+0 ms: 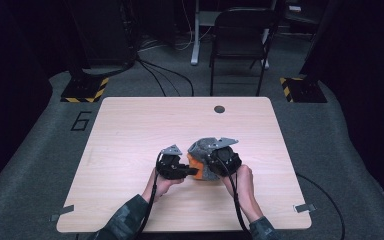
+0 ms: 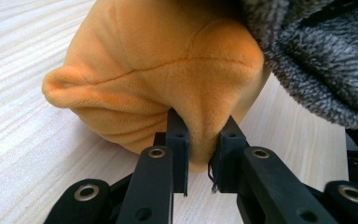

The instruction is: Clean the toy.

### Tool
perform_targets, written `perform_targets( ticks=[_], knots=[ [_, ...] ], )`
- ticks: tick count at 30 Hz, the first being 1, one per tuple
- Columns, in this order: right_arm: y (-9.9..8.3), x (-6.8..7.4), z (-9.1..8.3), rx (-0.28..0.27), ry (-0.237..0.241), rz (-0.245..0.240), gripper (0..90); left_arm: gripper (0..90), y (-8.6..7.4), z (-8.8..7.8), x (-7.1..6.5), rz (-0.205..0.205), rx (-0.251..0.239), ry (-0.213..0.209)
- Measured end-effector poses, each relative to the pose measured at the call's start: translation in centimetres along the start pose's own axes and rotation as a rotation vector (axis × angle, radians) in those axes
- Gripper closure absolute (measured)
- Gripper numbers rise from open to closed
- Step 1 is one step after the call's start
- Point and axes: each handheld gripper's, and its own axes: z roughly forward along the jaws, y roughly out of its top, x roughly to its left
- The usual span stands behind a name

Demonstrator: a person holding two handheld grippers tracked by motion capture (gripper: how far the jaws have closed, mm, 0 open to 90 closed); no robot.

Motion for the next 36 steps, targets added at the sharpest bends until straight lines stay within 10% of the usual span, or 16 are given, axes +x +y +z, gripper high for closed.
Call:
perform_targets(
  ticks=[26,36],
  knots=[
    [-3.9,-7.2,2.1,0.074,-0.060,0.182,69.8,79.2,-0.1,0.2,0.0,0.005,-0.008,-0.012],
    [-6.4,-8.5,5.5,0.213,-0.097,0.207,69.8,79.2,-0.2,0.1,0.1,0.012,-0.007,-0.016]
  ],
)
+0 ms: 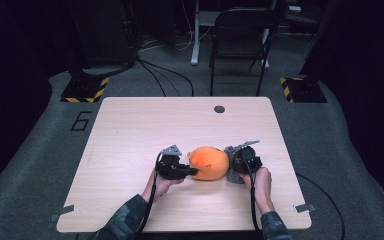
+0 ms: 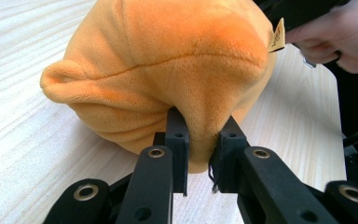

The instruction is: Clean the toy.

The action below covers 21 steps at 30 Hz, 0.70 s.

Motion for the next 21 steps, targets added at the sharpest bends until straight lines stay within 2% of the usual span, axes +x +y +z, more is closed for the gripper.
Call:
perform_targets(
  ticks=[3,5,8,9,12,15,16,18,21],
  knots=[
    [0.0,-0.2,0.2,0.008,0.002,0.008,69.9,79.2,0.0,0.0,0.0,0.000,-0.002,-0.001],
    [0.1,-0.3,-0.4,-0.003,-0.005,0.016,70.2,79.2,0.0,0.0,0.0,-0.003,-0.003,-0.001],
    [0.5,-0.7,-2.3,-0.057,-0.008,0.017,70.6,79.2,0.0,0.0,0.0,-0.004,-0.003,-0.001],
    [0.7,-0.8,-3.1,-0.091,-0.003,0.015,70.6,79.2,0.0,0.0,0.0,-0.004,-0.003,0.000],
    [1.3,-0.3,-6.1,-0.166,0.021,0.011,70.5,79.2,0.0,0.0,0.0,-0.001,-0.001,-0.001],
    [2.0,1.4,-8.7,-0.222,0.051,-0.037,70.5,79.1,0.0,0.0,-0.1,-0.007,-0.002,0.000],
    [2.2,2.1,-9.4,-0.236,0.062,-0.061,70.4,79.1,0.0,0.0,0.0,0.005,-0.003,0.000],
    [2.5,3.9,-10.0,-0.249,0.089,-0.109,70.3,79.1,0.0,0.0,-0.1,0.006,0.003,0.002],
    [2.8,6.4,-9.9,-0.248,0.111,-0.179,70.2,79.1,0.0,0.0,-0.2,0.012,0.001,0.004]
  ],
)
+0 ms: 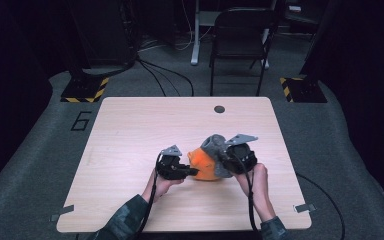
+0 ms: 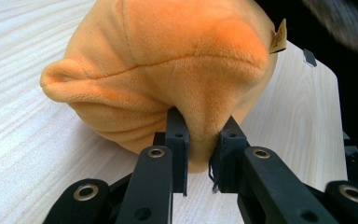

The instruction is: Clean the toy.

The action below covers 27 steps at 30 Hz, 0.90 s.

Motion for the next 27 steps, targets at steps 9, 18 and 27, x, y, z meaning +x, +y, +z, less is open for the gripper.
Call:
perform_targets(
  ticks=[9,18,27],
  knots=[
    [-0.3,3.0,2.5,0.043,-0.012,-0.095,70.2,79.2,-0.1,0.1,0.1,-0.001,0.007,0.004],
    [-0.4,2.4,2.3,0.060,-0.046,-0.100,70.1,79.1,-0.1,0.1,0.0,-0.006,-0.001,0.003],
    [-1.0,-0.2,2.5,0.082,-0.084,-0.037,69.9,79.1,-0.1,0.1,0.1,-0.002,0.000,0.003]
  ],
)
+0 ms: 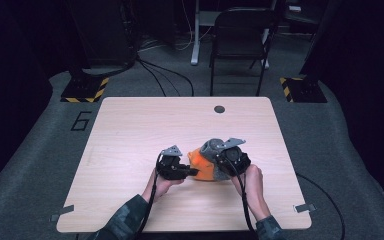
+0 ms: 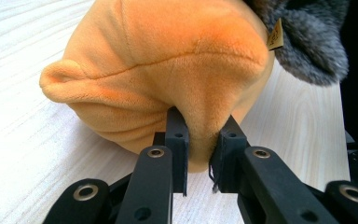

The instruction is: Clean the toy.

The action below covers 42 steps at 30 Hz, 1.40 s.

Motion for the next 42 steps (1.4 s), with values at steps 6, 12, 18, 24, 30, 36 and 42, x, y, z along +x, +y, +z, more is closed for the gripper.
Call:
perform_targets(
  ticks=[6,12,18,24,30,36,42],
  knots=[
    [-1.0,-2.1,0.9,0.033,-0.016,0.063,69.8,78.9,0.0,0.0,-0.1,-0.008,-0.002,-0.001],
    [-2.0,-3.8,2.1,0.063,-0.018,0.111,69.8,78.8,0.0,0.1,-0.1,-0.007,-0.003,-0.003],
    [-3.2,-4.9,3.7,0.121,-0.037,0.133,69.8,78.8,0.0,0.0,0.0,-0.007,-0.003,-0.005],
    [-4.5,-5.1,6.1,0.211,-0.030,0.146,69.8,78.7,-0.1,0.0,0.1,0.002,-0.003,-0.009],
    [-4.5,-5.2,6.3,0.225,-0.050,0.135,70.0,78.6,-0.1,0.0,0.1,-0.006,-0.002,-0.012],
    [-3.6,-6.6,2.9,0.113,-0.052,0.174,70.3,78.5,-0.1,0.0,0.1,-0.007,-0.004,-0.012],
    [-1.3,-5.0,-1.4,-0.043,0.036,0.169,70.3,78.3,-0.1,0.0,0.1,-0.007,-0.003,-0.011]
  ],
)
